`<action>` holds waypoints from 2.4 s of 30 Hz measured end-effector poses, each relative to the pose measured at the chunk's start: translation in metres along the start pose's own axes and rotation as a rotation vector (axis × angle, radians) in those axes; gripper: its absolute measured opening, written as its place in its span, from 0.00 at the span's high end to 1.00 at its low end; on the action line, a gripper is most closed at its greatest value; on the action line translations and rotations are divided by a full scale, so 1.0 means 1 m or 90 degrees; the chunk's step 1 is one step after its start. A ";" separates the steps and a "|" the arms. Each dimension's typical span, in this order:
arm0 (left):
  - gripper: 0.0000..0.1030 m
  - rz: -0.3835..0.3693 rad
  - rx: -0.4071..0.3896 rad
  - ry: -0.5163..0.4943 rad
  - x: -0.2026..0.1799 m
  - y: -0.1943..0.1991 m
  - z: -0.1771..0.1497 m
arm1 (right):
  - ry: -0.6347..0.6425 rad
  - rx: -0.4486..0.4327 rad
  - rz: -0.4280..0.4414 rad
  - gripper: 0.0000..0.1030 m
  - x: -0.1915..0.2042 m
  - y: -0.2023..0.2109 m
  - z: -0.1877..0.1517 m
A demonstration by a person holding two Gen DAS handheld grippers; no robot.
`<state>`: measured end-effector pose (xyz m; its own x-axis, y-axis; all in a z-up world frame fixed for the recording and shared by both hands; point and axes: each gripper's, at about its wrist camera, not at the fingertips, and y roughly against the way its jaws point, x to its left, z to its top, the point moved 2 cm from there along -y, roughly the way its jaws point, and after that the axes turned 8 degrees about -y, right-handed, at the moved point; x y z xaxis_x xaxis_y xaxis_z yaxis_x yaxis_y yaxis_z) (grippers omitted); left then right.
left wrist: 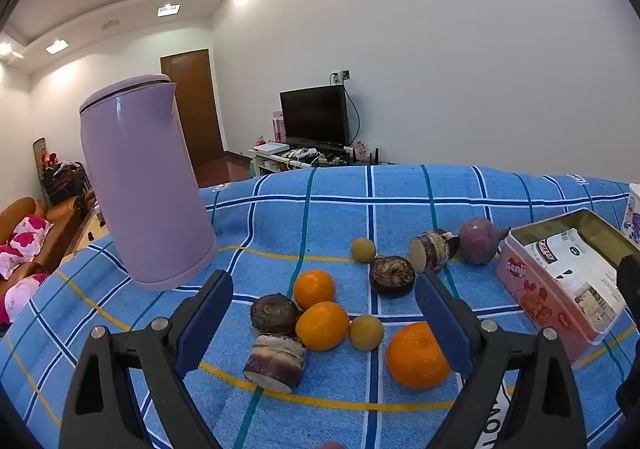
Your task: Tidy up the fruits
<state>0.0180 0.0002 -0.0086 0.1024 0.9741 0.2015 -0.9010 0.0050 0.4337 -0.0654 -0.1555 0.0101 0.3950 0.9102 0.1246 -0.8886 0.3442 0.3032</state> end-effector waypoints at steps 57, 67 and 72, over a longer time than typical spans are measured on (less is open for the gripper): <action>0.09 -0.021 -0.010 -0.008 -0.005 0.009 0.001 | 0.009 0.037 0.005 0.00 0.004 -0.007 -0.003; 0.09 -0.031 -0.003 0.009 0.002 0.009 -0.001 | 0.008 0.046 0.005 0.00 0.004 -0.011 -0.005; 0.09 -0.041 0.014 0.022 0.007 0.003 -0.002 | 0.012 0.051 0.008 0.00 0.005 -0.011 -0.006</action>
<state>0.0146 0.0077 -0.0077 0.1440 0.9794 0.1419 -0.8834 0.0625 0.4645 -0.0547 -0.1534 0.0016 0.3788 0.9187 0.1117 -0.8718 0.3138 0.3762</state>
